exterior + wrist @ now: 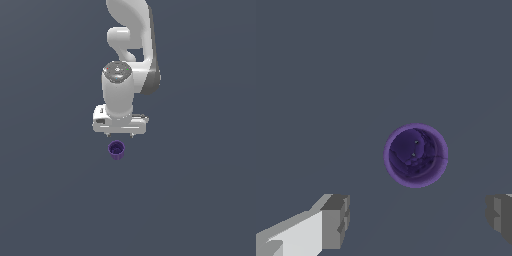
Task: Pick up the object and move it to a goal position.
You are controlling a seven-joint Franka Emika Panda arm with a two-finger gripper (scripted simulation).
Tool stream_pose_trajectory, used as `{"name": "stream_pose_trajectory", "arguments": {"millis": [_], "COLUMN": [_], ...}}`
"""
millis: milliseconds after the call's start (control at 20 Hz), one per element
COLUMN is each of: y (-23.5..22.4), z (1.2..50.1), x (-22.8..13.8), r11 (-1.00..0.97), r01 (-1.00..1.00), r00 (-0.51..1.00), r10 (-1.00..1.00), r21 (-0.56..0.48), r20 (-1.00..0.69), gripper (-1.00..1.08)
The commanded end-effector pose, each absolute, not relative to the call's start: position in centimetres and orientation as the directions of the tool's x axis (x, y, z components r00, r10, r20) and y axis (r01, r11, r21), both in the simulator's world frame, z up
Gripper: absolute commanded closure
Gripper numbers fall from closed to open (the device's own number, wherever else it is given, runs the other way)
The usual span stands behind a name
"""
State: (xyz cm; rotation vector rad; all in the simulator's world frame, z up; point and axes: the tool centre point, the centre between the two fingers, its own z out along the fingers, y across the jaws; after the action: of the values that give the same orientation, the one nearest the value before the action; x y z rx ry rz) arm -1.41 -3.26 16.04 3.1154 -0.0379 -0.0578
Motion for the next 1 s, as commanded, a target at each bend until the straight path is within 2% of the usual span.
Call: {"name": "stream_pose_trajectory", "arguments": {"millis": [0, 950], "y": [-3.3, -3.7], "z": [16.0, 15.2], "x": [-1.4, -1.2], "r11": [-0.999, -0.999], "r01": [-0.024, 0.034], "r00": [0.999, 0.998], "r10": [-0.025, 0.034], "r21": [0.026, -0.001], "r20": [-0.037, -0.06], "gripper": [-0.2, -0.2]}}
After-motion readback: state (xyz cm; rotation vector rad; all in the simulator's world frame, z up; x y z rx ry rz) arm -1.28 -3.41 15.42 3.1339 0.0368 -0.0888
